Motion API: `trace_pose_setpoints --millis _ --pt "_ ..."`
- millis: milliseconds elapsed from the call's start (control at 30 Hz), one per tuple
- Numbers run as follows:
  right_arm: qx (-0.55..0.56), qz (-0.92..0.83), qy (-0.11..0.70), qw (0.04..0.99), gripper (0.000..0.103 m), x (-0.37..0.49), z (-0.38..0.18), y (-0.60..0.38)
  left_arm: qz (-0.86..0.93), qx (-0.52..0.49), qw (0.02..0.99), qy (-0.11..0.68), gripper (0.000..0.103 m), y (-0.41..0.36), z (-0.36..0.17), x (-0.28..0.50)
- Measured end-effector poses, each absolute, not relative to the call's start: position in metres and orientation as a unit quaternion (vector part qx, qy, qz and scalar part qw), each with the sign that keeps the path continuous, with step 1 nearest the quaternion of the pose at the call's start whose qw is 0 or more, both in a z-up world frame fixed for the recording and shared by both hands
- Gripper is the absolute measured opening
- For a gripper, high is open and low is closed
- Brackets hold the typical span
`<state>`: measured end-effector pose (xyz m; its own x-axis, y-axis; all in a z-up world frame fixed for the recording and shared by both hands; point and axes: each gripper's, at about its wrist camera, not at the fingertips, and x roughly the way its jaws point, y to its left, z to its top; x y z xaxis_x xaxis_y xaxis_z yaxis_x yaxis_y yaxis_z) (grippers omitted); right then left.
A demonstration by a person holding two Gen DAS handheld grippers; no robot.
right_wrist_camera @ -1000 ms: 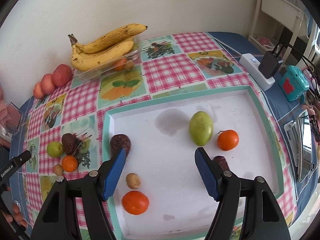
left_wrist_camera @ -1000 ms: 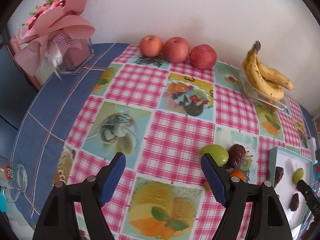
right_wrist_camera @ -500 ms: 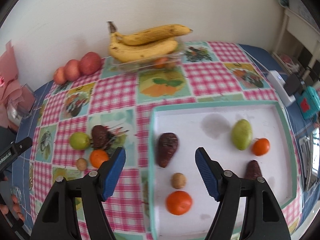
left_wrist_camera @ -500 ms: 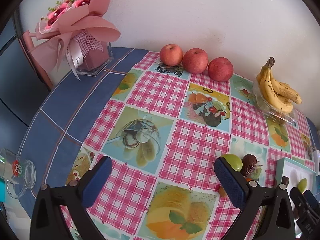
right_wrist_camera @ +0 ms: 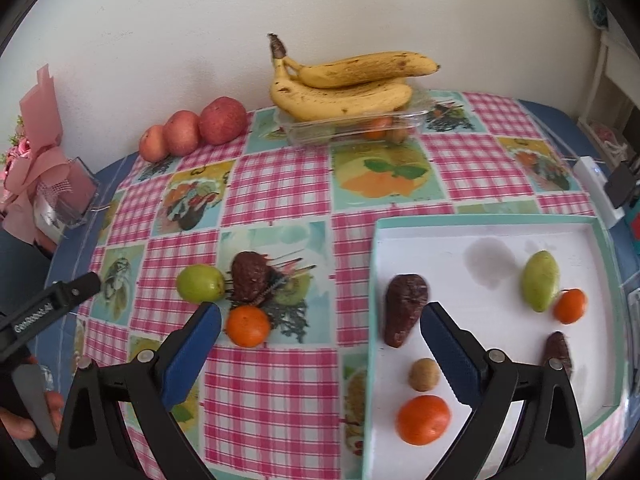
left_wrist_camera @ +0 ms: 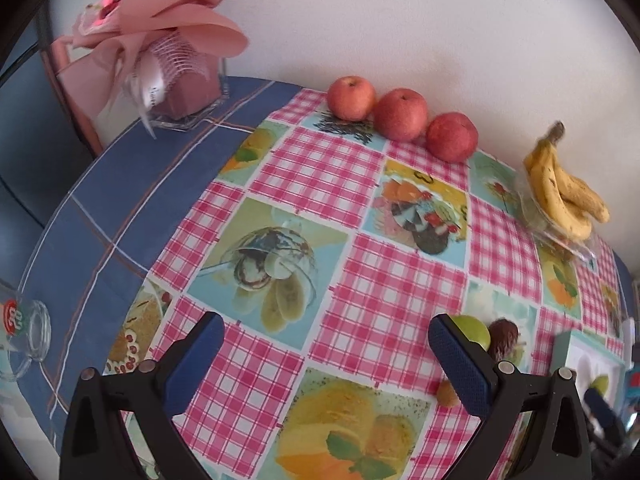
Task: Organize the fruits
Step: 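Move both open tools back toward the fruit cluster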
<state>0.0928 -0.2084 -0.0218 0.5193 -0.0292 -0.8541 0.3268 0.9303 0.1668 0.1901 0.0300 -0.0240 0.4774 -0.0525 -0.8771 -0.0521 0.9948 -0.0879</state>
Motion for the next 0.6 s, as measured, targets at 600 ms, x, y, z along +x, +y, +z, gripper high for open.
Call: trace_pose_setpoints --millis 600 --pt "0.175 -0.06 0.504 0.844 0.096 0.114 -0.06 -0.187 0.016 -0.079 0.842 0.533 0.103 0.041 -0.045 0.202"
